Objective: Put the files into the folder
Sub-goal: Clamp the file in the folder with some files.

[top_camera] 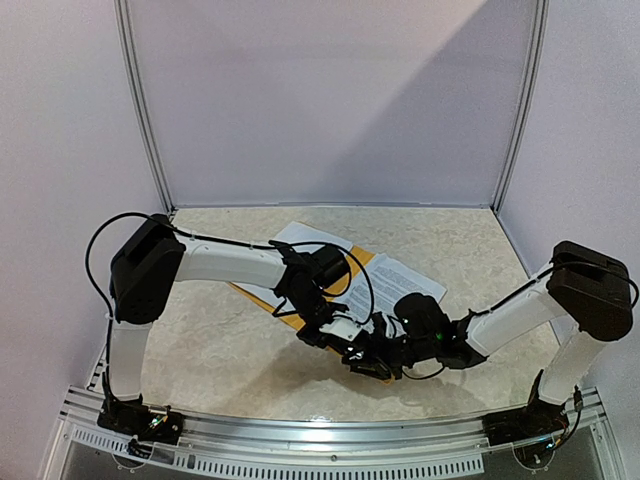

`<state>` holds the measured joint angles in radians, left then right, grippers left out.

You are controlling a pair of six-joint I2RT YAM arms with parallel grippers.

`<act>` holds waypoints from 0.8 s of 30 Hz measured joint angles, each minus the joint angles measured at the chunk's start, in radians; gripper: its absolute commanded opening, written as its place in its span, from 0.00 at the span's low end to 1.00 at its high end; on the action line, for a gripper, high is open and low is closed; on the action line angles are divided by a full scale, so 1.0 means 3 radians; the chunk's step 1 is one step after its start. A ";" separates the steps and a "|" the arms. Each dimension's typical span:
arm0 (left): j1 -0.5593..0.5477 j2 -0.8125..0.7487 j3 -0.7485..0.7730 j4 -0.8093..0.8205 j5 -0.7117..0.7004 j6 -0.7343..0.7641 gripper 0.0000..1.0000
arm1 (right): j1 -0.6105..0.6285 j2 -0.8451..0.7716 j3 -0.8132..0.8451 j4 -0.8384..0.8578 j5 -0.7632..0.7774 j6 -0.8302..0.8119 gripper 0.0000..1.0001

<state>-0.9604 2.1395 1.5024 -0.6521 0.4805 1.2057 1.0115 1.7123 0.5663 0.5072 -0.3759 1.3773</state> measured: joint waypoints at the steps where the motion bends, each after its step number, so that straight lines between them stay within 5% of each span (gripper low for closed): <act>1: 0.0000 0.0000 -0.0001 0.0000 -0.0008 -0.0017 0.00 | 0.0019 -0.0015 -0.0050 0.0064 0.0037 0.0047 0.32; 11: -0.0003 0.0001 -0.0006 0.0014 -0.0197 -0.0144 0.00 | 0.0113 -0.0398 -0.0420 0.0581 0.0378 0.0505 0.31; 24: -0.0004 0.0001 -0.0006 0.0019 -0.0221 -0.0198 0.00 | 0.0139 -0.0524 -0.0458 0.0599 0.0612 0.0657 0.15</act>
<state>-0.9615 2.1399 1.5005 -0.6464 0.4141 1.1461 1.0531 1.5551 0.4290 0.6868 -0.1925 1.5745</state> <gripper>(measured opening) 0.066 0.170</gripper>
